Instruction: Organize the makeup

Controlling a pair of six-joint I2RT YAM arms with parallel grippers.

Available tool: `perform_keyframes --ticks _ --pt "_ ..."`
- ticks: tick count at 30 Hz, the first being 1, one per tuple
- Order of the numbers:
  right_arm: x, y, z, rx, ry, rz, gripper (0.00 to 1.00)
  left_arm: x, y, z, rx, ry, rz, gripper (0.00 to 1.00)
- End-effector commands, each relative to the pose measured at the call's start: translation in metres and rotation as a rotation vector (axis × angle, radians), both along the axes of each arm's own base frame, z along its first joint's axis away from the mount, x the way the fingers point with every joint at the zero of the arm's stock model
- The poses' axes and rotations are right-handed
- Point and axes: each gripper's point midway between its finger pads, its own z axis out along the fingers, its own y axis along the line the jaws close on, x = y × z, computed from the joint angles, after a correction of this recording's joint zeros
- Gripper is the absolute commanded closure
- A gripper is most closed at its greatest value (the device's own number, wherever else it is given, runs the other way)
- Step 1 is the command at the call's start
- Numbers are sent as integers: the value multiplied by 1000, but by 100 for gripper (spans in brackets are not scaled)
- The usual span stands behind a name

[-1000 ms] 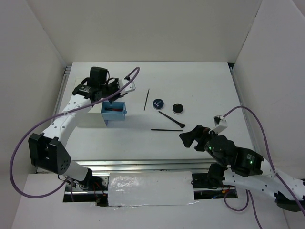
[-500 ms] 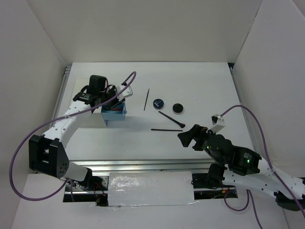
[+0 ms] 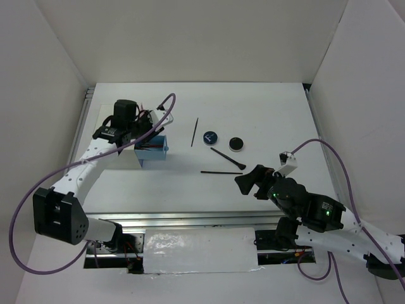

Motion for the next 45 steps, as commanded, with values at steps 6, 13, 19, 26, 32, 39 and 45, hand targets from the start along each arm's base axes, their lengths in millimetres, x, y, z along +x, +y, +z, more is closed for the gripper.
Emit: perform_keyframes --ticks 6,13,19,26,32,39,45 --pt "8 7 9 12 -40 -12 0 0 3 64 -88 -161 54 55" --pt "25 48 5 -15 -71 40 0 -29 0 167 -428 -189 216 1" --pt "69 118 -25 -200 -9 79 80 -58 42 162 -696 -56 668 1" --pt "152 205 -58 -447 126 70 100 -107 98 90 -689 62 1114 1" --pt "194 244 -86 -514 150 70 100 -147 133 60 -738 -89 1212 1" --pt "208 277 -75 -405 97 174 100 -165 136 81 -839 -165 1169 1" --pt "211 294 -66 -337 74 211 100 -158 132 73 -796 -133 1165 1"
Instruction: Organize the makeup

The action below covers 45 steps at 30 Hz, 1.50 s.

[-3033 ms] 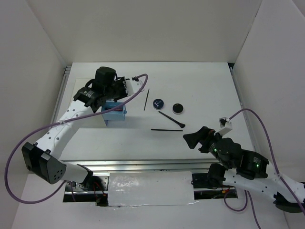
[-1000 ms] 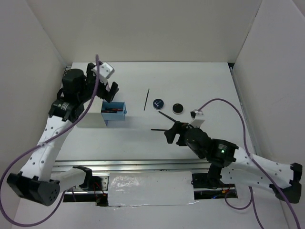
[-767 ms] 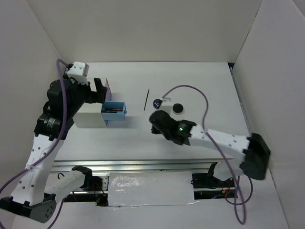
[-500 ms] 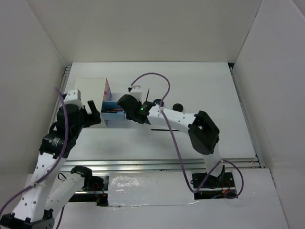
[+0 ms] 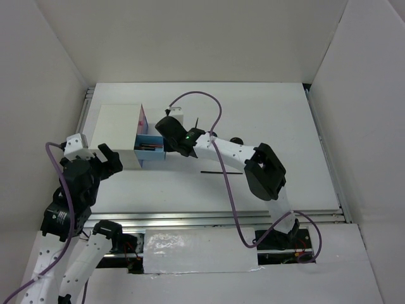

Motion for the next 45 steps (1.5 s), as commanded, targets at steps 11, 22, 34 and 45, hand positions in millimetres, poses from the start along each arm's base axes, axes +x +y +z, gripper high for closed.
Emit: perform_keyframes --ticks 11,22,34,45 --pt "2 43 39 180 -47 91 100 13 -10 3 -2 -11 -43 1" --pt "2 88 45 293 -9 191 100 12 0 1 6 -2 15 1" --pt "-4 121 58 458 19 258 99 10 6 -3 17 17 52 0" --pt "-7 133 62 540 38 297 96 13 4 -4 21 23 40 0"
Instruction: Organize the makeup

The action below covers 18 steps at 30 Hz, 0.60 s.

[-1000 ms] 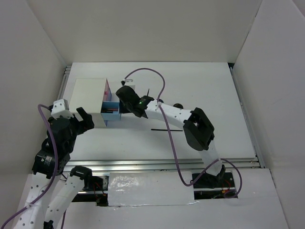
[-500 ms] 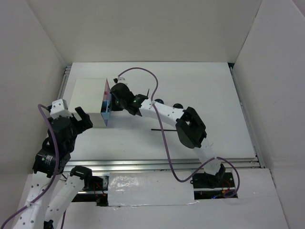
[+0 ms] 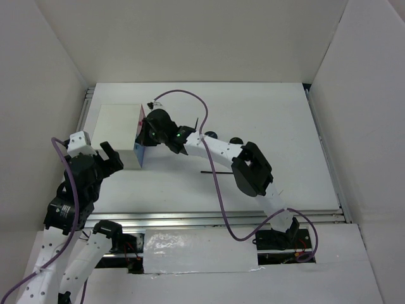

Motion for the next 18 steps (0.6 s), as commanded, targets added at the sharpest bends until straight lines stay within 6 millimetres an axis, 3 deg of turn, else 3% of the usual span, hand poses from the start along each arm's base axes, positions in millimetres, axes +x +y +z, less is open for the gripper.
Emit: perform_keyframes --ticks 1,8,11,12,13,14,15,16,17,18 --pt "-1 16 19 94 -24 33 96 5 0 8 -5 -33 6 1" --pt "2 5 15 93 -6 1 92 6 -1 7 -4 -30 -2 1" --pt "18 -24 3 39 34 -125 89 6 -1 7 -4 -31 0 1" --pt "22 -33 11 50 32 -153 88 6 -1 7 -4 -30 -2 1" --pt "21 -44 -4 28 62 -175 86 5 -1 7 -3 -30 -2 1" --pt "23 -51 -7 38 81 -196 82 6 -2 8 -4 -32 -4 1" --pt "33 -60 9 90 59 -216 80 6 -2 7 -4 -29 -5 1" --pt "29 -68 -7 86 87 -207 77 6 -2 7 -4 -31 -5 0" --pt "31 -70 -5 119 89 -201 68 6 -2 7 -6 -32 -8 1" --pt "43 -73 10 191 54 -188 64 6 -3 7 -5 -30 -10 1"
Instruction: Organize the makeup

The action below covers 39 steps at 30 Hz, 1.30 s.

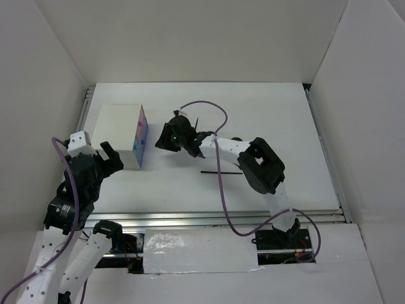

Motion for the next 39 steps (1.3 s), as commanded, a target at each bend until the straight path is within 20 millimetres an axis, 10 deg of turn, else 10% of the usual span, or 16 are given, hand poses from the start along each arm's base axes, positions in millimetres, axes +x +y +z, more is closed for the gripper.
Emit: perform_keyframes --ticks 1,5,18,39 --pt "21 -4 66 254 -90 42 56 6 -2 7 -5 -33 -8 1" --pt "30 10 89 477 -129 250 43 6 -2 7 -5 -31 -7 1" --pt "70 45 73 683 -93 370 33 8 -5 7 0 -32 -28 1" --pt "77 64 72 753 -69 385 54 9 -8 7 0 -32 -48 1"
